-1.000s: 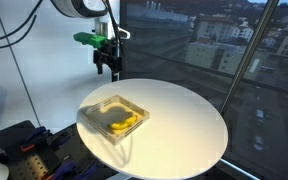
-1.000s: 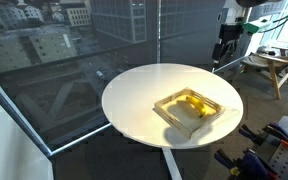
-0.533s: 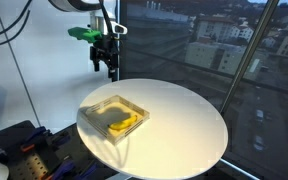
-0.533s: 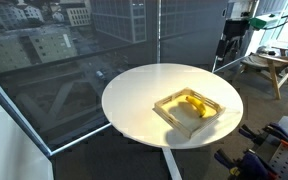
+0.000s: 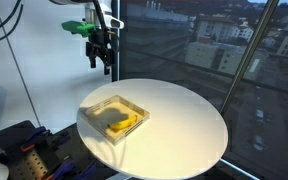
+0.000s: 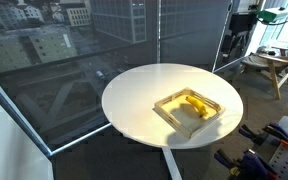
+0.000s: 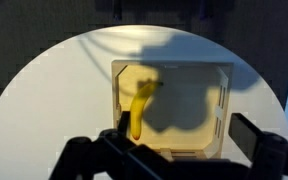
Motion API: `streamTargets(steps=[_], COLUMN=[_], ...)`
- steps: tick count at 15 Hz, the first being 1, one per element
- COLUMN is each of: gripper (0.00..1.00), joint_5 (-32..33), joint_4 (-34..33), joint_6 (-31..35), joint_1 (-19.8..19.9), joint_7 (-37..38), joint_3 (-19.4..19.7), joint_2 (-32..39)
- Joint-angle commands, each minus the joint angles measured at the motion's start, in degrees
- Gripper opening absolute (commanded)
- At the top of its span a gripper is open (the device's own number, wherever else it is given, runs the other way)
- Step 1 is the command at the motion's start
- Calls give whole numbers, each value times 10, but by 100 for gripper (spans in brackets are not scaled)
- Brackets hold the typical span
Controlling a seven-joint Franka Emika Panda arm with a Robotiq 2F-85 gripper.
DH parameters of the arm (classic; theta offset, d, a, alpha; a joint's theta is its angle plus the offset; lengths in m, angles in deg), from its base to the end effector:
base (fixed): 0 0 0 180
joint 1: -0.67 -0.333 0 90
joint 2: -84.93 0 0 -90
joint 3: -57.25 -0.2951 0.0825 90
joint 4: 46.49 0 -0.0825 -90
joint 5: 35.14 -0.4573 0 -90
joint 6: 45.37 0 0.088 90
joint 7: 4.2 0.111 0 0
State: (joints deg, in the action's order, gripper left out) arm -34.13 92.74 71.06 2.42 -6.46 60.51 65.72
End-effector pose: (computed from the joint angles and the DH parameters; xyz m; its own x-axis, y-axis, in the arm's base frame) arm 0.4970 -0.0437 0.3649 0.9974 -0.0356 -0.0628 -0.0361 -0.9993 -0.0059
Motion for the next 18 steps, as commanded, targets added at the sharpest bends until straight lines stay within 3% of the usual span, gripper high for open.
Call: streamTargets(steps=[1, 9, 18], gripper=[100, 100, 100], joint_5=[4, 2, -1], joint_4=[13, 24, 17], joint_6=[-16, -23, -14], joint_1=[6, 6, 2], joint_7=[11, 7, -1], joint_3=[-4, -2, -2], joint_2=[-32, -55, -34])
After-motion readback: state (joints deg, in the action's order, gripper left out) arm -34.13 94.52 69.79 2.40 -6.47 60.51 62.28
